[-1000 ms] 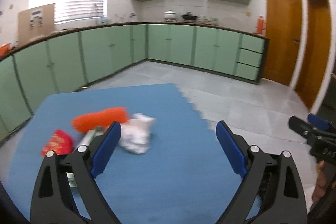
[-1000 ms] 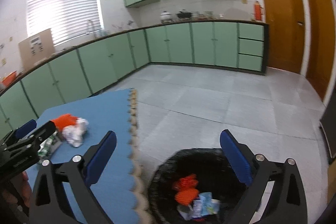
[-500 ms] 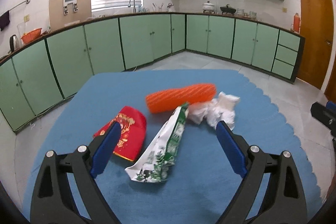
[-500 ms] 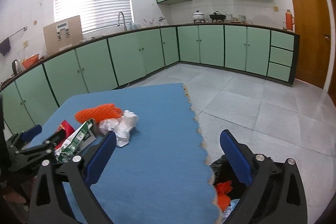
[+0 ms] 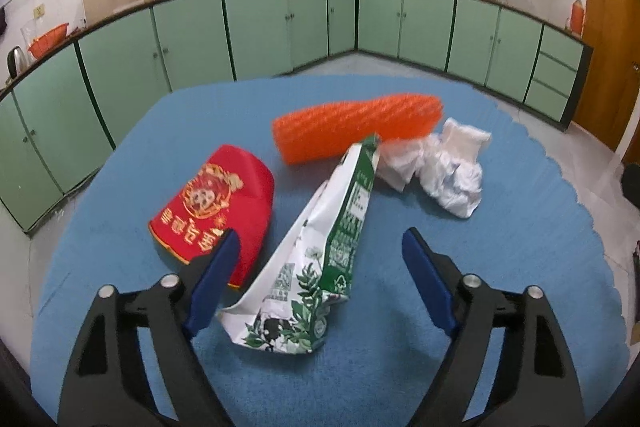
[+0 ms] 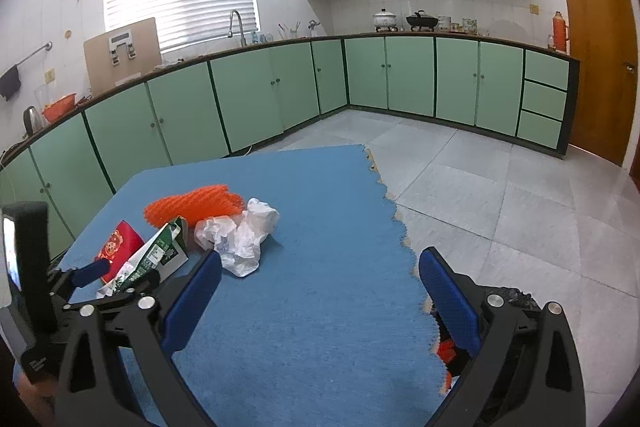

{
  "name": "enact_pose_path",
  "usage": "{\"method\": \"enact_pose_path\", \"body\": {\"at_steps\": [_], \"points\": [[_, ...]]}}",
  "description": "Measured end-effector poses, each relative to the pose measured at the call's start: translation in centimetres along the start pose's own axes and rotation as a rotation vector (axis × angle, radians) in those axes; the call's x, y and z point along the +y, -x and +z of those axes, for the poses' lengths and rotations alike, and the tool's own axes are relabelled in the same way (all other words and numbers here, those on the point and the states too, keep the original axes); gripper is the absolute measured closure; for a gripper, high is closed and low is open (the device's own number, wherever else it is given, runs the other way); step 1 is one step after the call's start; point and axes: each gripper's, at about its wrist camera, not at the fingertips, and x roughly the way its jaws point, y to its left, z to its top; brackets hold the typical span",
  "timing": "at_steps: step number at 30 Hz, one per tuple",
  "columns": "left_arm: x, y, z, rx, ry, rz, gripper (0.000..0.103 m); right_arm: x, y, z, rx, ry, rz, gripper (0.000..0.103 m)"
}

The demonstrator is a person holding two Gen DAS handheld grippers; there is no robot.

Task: Collect trash
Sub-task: 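Return to the table and grasp the green-white wrapper with the left tool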

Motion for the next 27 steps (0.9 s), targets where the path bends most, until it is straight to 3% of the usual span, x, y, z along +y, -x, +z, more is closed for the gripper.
{"method": "enact_pose_path", "body": {"at_steps": [2, 7, 13, 18, 19, 20, 22, 25, 26, 27], "points": [[0.2, -0.7, 0.0, 0.037, 0.008, 0.015, 0.041, 0.1, -0.2, -0.1, 0.005, 0.003, 0.004, 0.006], [0.9, -0.6, 0.0, 0.048, 0.036, 0.003, 0.063, 0.2, -0.5, -0.3, 0.014, 0.002, 0.007, 0.006], [1.3, 1.0, -0.3, 0.056, 0.118, -0.085, 0.075, -0.1, -0.5, -0.5, 0.02, -0.002, 0.009, 0.006], [-0.2, 1.7, -1.2, 0.081, 0.106, -0.124, 0.073, -0.1, -0.4, -0.6, 0.019, 0.0, 0.013, 0.006], [-0.4, 1.5, -1.3, 0.079, 0.094, -0.111, 0.068, -0.1, -0.4, -0.7, 0.02, -0.001, 0.013, 0.006], [-0.6, 1.2, -1.3, 0.082, 0.08, -0.093, 0.055, -0.2, -0.4, -0.8, 0.022, -0.003, 0.014, 0.006], [-0.9, 0.5, -1.3, 0.084, 0.069, -0.076, 0.045, -0.2, -0.5, -0.8, 0.024, -0.003, 0.012, 0.006], [-1.2, -0.7, -0.9, 0.108, 0.07, -0.068, 0.047, -0.5, -0.4, -0.7, 0.022, -0.006, 0.01, 0.006], [-1.0, -1.2, -0.8, 0.128, 0.079, -0.077, 0.061, -0.7, -0.4, -0.7, 0.021, -0.008, 0.01, 0.006], [-0.9, -1.5, -0.9, 0.136, 0.09, -0.083, 0.063, -0.8, -0.4, -0.7, 0.021, -0.009, 0.011, 0.006]]}}
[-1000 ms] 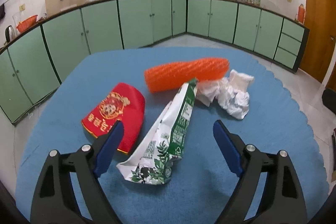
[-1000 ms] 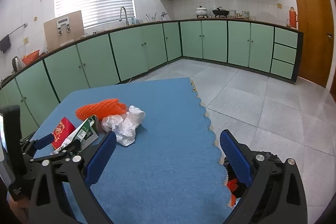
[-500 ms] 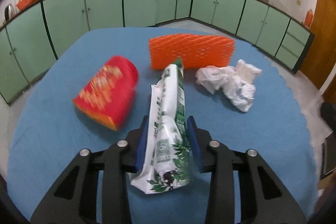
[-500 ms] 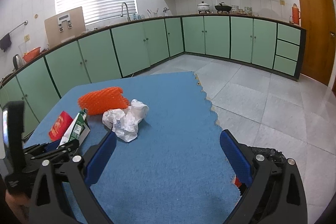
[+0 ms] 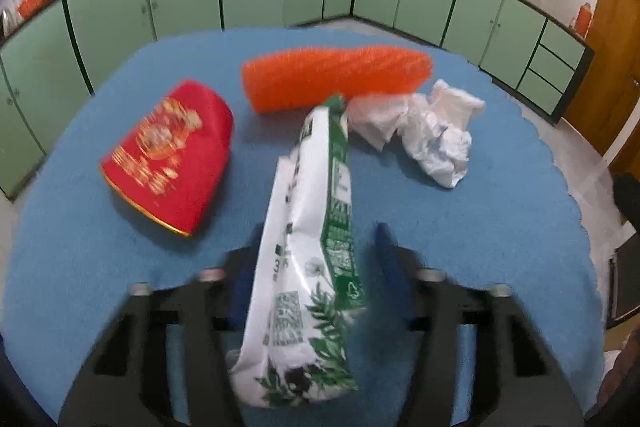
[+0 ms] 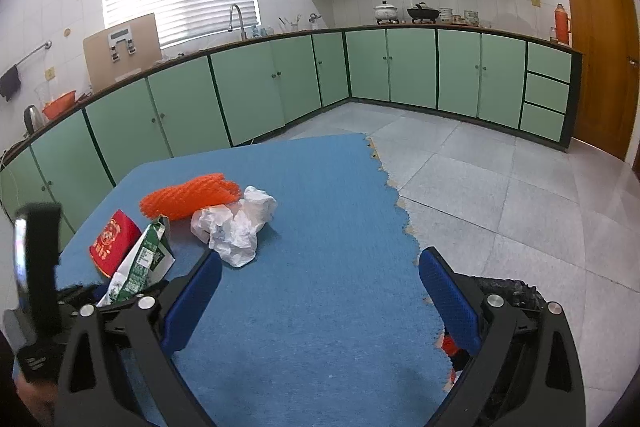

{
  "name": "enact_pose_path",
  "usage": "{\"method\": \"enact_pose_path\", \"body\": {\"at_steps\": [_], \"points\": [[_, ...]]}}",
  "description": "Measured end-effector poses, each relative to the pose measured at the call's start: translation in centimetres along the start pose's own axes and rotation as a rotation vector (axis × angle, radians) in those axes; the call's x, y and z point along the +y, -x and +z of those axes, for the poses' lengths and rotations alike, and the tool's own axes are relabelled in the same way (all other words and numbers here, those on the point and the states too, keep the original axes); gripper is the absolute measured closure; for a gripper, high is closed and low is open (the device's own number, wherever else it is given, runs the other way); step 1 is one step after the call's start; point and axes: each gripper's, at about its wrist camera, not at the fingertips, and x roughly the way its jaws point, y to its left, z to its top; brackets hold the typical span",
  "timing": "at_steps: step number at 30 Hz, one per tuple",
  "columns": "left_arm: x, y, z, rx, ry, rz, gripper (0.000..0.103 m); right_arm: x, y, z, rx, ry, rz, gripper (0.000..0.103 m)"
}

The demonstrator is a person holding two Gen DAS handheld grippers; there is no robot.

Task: Collect trash
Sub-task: 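Return to the table and grasp the green-white wrapper with the left tool, then grasp the white tissue with the right tool while the left tool holds the wrapper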

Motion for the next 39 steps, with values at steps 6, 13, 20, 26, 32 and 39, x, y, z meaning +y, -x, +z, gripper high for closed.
{"method": "enact_pose_path", "body": {"at_steps": [6, 13, 20, 26, 32, 39], "points": [[0.8, 1.5, -0.4, -0.045, 0.04, -0.031, 0.065, 0.1, -0.7, 0.1, 0.018, 0.007, 0.01, 0.009], [1.1, 3.0, 0.5, -0.097, 0.036, -0.017, 0.065, 2.2, -2.9, 1.2, 0.009, 0.048, 0.048, 0.012], [2.2, 2.4, 2.2, -0.134, 0.061, -0.01, 0.065, 4.7, -6.8, 2.2, 0.014, 0.08, 0.06, 0.015], [2.4, 1.4, 3.1, -0.145, 0.055, 0.008, 0.065, 5.6, -10.1, 2.5, 0.089, 0.088, 0.063, 0.016], [2.8, 0.8, 3.3, -0.143, 0.069, 0.019, 0.065, 6.9, -13.3, 2.6, 0.207, 0.121, 0.063, 0.016], [2.7, 0.5, 3.3, -0.129, 0.078, 0.012, 0.065, 8.3, -14.4, 2.0, 0.296, 0.166, 0.164, 0.074]]}}
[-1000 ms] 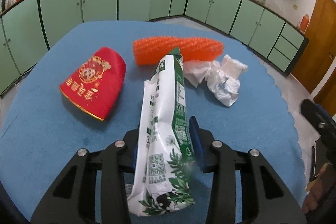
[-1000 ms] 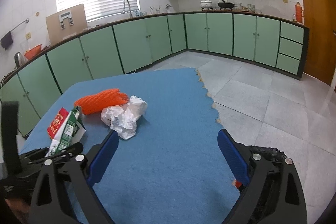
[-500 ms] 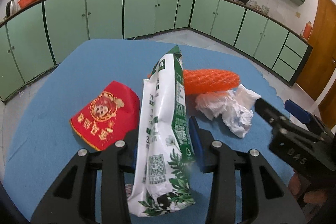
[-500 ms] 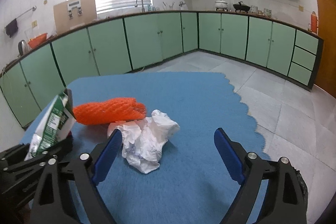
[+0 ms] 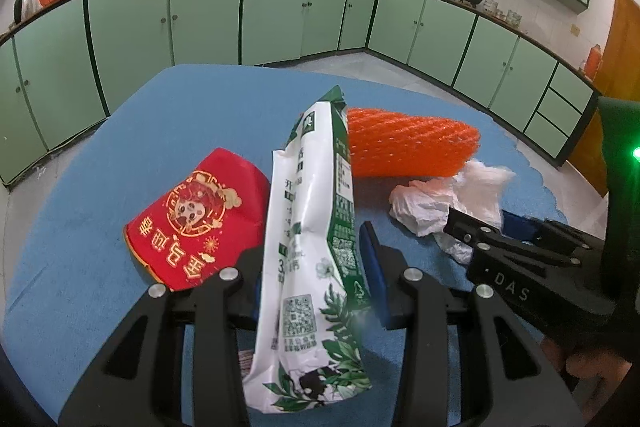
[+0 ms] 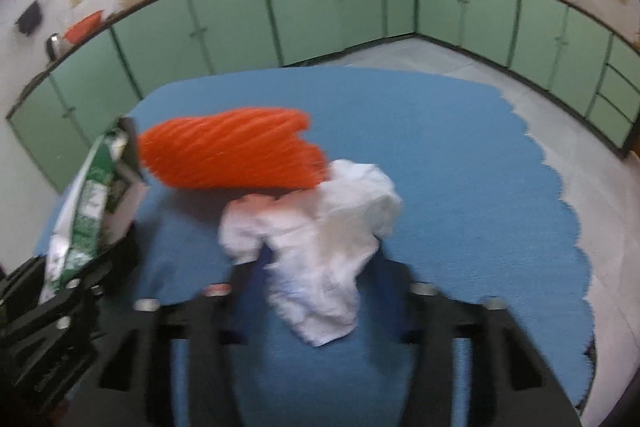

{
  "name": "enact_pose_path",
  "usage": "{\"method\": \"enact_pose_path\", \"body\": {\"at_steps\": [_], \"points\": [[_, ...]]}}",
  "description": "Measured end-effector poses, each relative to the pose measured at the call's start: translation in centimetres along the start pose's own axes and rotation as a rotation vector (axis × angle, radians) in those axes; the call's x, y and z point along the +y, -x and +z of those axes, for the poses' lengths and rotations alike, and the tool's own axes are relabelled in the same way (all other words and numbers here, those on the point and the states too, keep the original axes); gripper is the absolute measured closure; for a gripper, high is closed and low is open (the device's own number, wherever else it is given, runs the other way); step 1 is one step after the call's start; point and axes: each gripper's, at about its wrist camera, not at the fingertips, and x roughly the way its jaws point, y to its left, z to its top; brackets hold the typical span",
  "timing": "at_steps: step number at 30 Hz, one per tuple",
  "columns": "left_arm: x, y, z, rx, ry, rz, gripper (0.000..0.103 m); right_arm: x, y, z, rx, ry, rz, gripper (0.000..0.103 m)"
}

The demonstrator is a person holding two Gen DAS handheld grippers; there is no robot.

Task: Collect trash
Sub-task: 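Grasp the white tissue with the right tool while the left tool holds the wrapper, then carry the wrapper and tissue over the bin and release both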

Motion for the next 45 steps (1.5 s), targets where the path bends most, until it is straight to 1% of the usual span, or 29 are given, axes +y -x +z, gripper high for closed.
{"method": "enact_pose_path", "body": {"at_steps": [1, 2, 4, 9, 13, 15, 21, 26, 34, 38, 40, 45], "points": [[0.0, 0.0, 0.1, -0.001, 0.0, 0.0, 0.065, 0.3, 0.4, -0.1, -0.011, 0.013, -0.001, 0.077], [0.0, 0.1, 0.1, -0.004, -0.002, 0.0, 0.065, 0.5, 0.9, -0.3, -0.023, 0.02, -0.001, 0.084], [0.2, 0.4, 0.0, -0.011, -0.004, -0.001, 0.065, 0.5, 1.8, -0.7, -0.032, 0.008, 0.017, 0.088], [-0.3, 2.3, -0.5, -0.04, -0.019, -0.017, 0.065, -1.1, 5.5, -2.2, -0.066, -0.039, 0.049, 0.09], [-1.7, 4.1, -1.3, -0.055, -0.036, -0.049, 0.065, -2.8, 9.4, -3.7, -0.102, -0.051, 0.033, 0.09], [-2.9, 4.8, -1.7, -0.053, -0.047, -0.081, 0.065, -3.9, 11.1, -4.4, -0.117, -0.057, 0.012, 0.09], [-8.0, 5.8, -2.7, -0.047, -0.103, -0.175, 0.065, -7.7, 15.2, -6.5, -0.163, -0.131, -0.052, 0.09], [-13.0, 5.7, -3.8, -0.027, -0.155, -0.264, 0.065, -12.1, 18.3, -8.7, -0.185, -0.203, -0.141, 0.09], [-22.0, 4.7, -5.9, 0.01, -0.246, -0.407, 0.065, -18.2, 21.0, -12.3, -0.182, -0.311, -0.27, 0.09], [-25.8, 3.9, -7.0, 0.024, -0.286, -0.45, 0.065, -21.2, 21.9, -14.1, -0.175, -0.359, -0.317, 0.09], [-27.0, 3.5, -7.5, 0.029, -0.297, -0.464, 0.065, -22.3, 22.1, -14.8, -0.17, -0.372, -0.329, 0.09], [-30.2, 1.8, -8.7, 0.05, -0.321, -0.476, 0.065, -24.4, 22.4, -16.1, -0.162, -0.388, -0.352, 0.09]]}}
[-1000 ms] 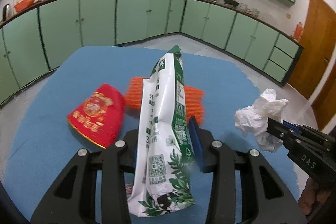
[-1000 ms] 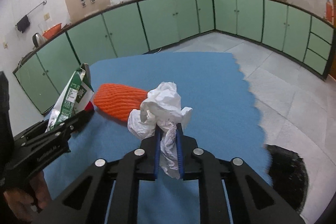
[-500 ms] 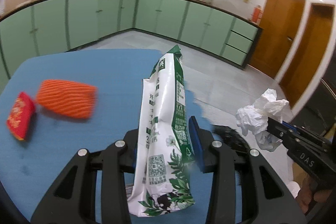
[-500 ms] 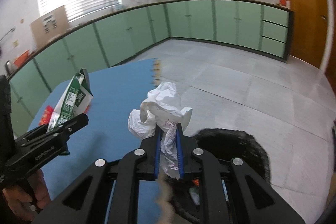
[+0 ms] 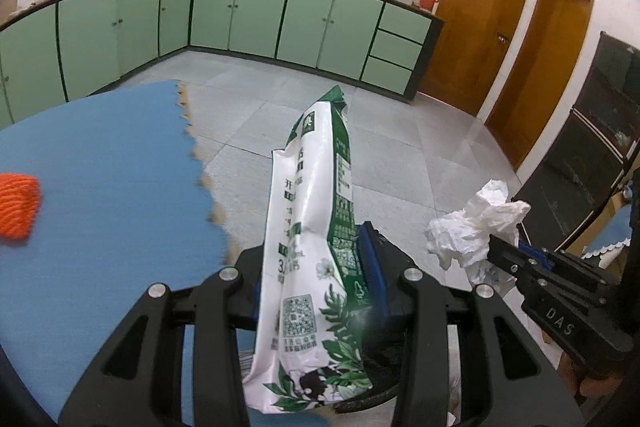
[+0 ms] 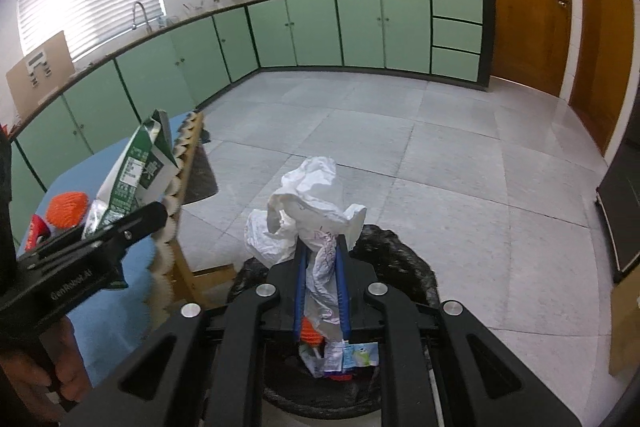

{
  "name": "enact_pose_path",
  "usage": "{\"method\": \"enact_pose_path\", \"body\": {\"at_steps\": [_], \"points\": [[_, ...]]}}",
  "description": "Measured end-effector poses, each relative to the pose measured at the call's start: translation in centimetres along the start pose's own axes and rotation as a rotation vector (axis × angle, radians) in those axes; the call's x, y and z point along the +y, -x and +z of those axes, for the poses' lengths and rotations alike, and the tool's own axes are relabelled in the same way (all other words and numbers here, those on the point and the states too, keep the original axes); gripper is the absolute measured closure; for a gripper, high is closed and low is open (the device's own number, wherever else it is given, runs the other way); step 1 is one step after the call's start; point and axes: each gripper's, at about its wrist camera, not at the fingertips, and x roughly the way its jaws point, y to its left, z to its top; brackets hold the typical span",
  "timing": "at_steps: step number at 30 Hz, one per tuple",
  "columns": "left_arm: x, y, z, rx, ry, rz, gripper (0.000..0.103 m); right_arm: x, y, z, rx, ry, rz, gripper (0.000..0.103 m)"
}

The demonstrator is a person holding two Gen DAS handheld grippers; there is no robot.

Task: Collect trash
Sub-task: 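Carry the wrapper and tissue over the bin and release both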

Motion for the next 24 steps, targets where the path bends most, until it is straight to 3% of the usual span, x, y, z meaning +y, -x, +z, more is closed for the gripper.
{"method": "enact_pose_path", "body": {"at_steps": [8, 11, 16, 18, 22, 24], "points": [[-1.8, -4.2, 0.2, 0.065, -0.036, -0.007, 0.062, -2.5, -1.9, 0.0, 0.03, -0.014, -0.017, 0.088], [-2.1, -4.8, 0.5, 0.065, -0.038, -0.009, 0.05, -2.9, -2.5, 0.0, 0.038, -0.02, -0.027, 0.082], [-1.6, -4.5, 0.5, 0.059, -0.036, -0.008, 0.043, -3.4, -3.0, 0.2, 0.042, -0.017, -0.044, 0.072], [-1.5, -4.3, 0.6, 0.054, -0.033, -0.002, 0.043, -3.5, -2.9, 0.1, 0.041, -0.025, -0.05, 0.059], [-0.9, -3.2, 0.9, 0.031, -0.029, 0.017, 0.039, -3.8, -2.2, 0.4, 0.019, -0.047, -0.053, 0.046], [-0.1, -2.0, 1.2, 0.006, -0.023, 0.032, 0.036, -4.1, -1.8, 0.9, 0.003, -0.057, -0.06, 0.032]]}}
